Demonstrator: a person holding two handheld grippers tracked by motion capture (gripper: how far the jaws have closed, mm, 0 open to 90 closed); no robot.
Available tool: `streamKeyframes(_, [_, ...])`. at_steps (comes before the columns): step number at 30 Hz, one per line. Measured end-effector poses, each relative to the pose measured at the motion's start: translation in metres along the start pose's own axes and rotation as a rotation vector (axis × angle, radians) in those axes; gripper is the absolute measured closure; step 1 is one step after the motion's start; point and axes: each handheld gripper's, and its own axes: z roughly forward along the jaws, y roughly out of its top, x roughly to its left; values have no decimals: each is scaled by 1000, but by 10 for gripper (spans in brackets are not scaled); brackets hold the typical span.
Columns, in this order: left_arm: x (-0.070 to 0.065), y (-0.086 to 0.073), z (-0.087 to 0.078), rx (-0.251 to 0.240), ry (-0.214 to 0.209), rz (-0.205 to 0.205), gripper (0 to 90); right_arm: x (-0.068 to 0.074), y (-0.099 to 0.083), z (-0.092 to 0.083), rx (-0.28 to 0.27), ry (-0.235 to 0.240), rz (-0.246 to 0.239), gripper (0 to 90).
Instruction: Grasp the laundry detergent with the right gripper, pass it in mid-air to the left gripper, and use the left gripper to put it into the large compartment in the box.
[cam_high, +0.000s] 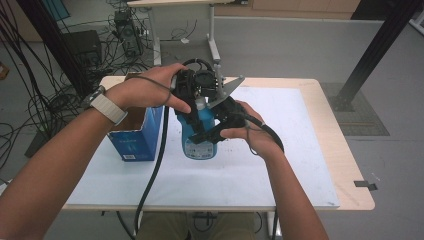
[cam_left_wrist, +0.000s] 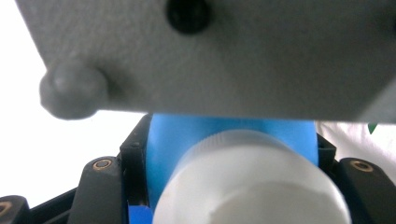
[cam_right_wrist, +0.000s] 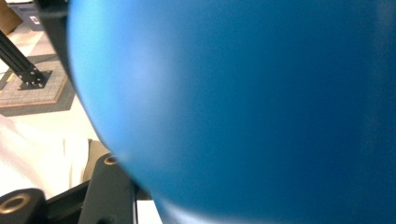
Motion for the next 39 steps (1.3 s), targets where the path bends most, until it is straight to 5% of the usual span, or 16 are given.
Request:
streamKeyframes(1, [0, 0, 0, 1, 0, -1, 383, 3, 1, -1, 13, -2, 39, 439])
streamKeyframes(6, [-2, 2, -1, 16, 18, 5, 384, 0, -1, 0, -12, -2, -15, 433])
streamKeyframes(8, [-3, 1, -3, 19, 27, 6, 383, 0, -3, 0, -23, 2, -7, 350])
streamKeyframes(12, [-4, -2, -7, 17, 32, -8, 383, -2, -20, -13, 13, -29, 52, 206])
streamKeyframes(16, [-4, -1, -6, 27, 42, -10, 381, -3, -26, -27, 35, -46, 85, 186])
streamKeyframes(20, [-5, -1, -7, 44, 54, -29, 381, -3, -35, -50, 157, -101, 149, 62])
streamKeyframes(27, [-6, -2, -11, 56, 70, -62, 381, 0, -47, -79, 303, -185, 178, 49])
streamKeyframes(32, [-3, -3, -17, 62, 105, -150, 381, 2, -49, -95, 366, -226, 180, 53])
streamKeyframes(39, [-2, -3, -21, 76, 115, -200, 381, 5, -50, -110, 412, -249, 182, 56])
